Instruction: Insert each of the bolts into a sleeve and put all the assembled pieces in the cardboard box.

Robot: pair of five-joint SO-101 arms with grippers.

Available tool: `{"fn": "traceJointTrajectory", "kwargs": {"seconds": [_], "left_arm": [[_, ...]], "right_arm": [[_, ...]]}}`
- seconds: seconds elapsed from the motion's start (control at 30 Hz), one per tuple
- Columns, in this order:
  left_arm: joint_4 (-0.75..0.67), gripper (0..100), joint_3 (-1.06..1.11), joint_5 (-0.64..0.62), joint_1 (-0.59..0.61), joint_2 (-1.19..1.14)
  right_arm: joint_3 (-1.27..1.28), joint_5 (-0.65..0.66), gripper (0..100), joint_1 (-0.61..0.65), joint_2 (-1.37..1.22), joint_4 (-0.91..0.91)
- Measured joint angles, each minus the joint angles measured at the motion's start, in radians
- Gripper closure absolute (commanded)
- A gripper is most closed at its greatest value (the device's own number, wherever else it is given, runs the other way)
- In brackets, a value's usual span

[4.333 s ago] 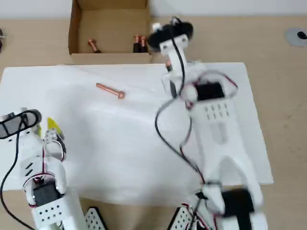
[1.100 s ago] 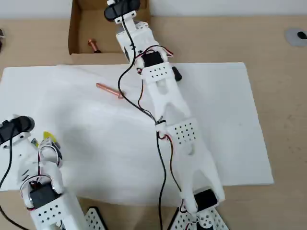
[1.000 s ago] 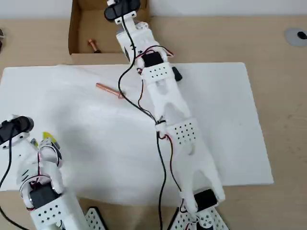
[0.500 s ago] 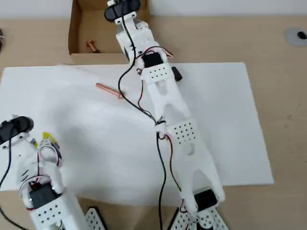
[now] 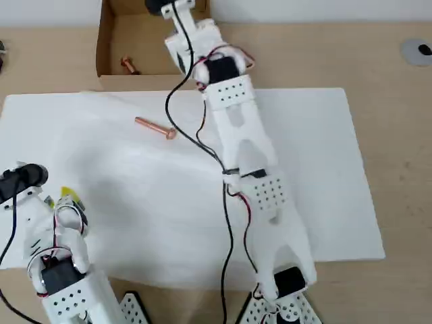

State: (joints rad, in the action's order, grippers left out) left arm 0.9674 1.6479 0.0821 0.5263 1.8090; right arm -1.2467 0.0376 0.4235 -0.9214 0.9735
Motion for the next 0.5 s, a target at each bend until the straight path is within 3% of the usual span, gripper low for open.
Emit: {"fn": "traceJointTrajectory", "kwargs": {"seconds": [0.17,0.37,0.5], "left_arm": [[0.163,89,-0.138,0.003,-0.109,0.002],[0.106,89,-0.245,0.118,-0.123,-0.092],[0.063,89,-0.422,0.124,-0.123,-0.322]], "right_arm": [[-0.006,-0.002,84.0,0.000,0.175,0.316],[-0.014,-0.002,83.9,0.000,0.252,0.740],[0.084,0.003,83.9,-0.043,0.301,0.796]]}}
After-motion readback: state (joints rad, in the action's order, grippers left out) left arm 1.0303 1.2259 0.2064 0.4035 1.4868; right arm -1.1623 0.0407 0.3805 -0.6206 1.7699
